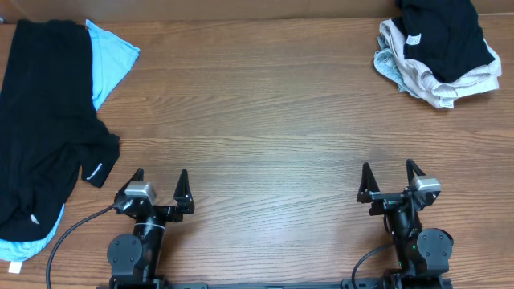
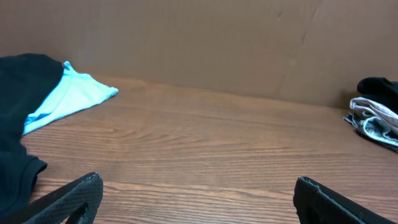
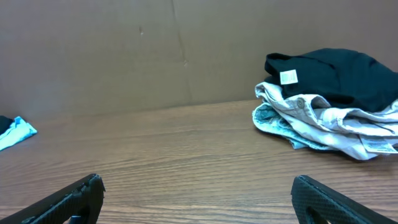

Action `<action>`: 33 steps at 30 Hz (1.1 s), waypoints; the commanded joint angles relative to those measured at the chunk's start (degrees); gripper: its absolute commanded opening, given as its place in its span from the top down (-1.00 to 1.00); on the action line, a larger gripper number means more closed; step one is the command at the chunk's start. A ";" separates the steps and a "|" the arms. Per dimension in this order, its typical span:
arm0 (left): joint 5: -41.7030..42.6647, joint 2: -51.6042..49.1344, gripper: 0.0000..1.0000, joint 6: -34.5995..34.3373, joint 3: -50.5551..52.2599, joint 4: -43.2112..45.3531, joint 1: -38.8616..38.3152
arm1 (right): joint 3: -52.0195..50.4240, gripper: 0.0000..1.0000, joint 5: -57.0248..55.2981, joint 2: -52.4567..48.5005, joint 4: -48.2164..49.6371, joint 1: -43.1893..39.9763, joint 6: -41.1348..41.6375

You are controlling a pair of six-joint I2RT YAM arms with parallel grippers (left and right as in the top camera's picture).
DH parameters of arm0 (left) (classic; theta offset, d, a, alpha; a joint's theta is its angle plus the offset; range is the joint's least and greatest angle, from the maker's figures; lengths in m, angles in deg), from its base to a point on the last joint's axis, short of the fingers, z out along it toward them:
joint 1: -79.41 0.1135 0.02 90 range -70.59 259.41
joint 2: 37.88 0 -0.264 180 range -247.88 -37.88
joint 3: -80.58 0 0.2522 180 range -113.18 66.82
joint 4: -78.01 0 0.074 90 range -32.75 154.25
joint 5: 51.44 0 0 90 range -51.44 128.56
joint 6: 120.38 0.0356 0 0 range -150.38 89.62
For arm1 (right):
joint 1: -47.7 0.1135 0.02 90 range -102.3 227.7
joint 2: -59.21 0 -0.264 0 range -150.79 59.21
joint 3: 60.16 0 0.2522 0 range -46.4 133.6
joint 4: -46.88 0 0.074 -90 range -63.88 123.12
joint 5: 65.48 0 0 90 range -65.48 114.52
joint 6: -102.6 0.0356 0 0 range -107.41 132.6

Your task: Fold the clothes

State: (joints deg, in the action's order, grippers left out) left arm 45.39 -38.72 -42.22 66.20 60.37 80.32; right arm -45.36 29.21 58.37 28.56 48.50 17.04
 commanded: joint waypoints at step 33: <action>-1.14 -18.38 -1.00 9.55 -28.39 -14.95 0.59 | 22.71 -1.00 13.68 -14.58 -3.32 0.26 0.22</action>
State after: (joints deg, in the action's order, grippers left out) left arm 45.58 -51.88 -35.13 43.12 46.45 80.32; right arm -28.07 42.39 48.32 26.92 48.50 17.11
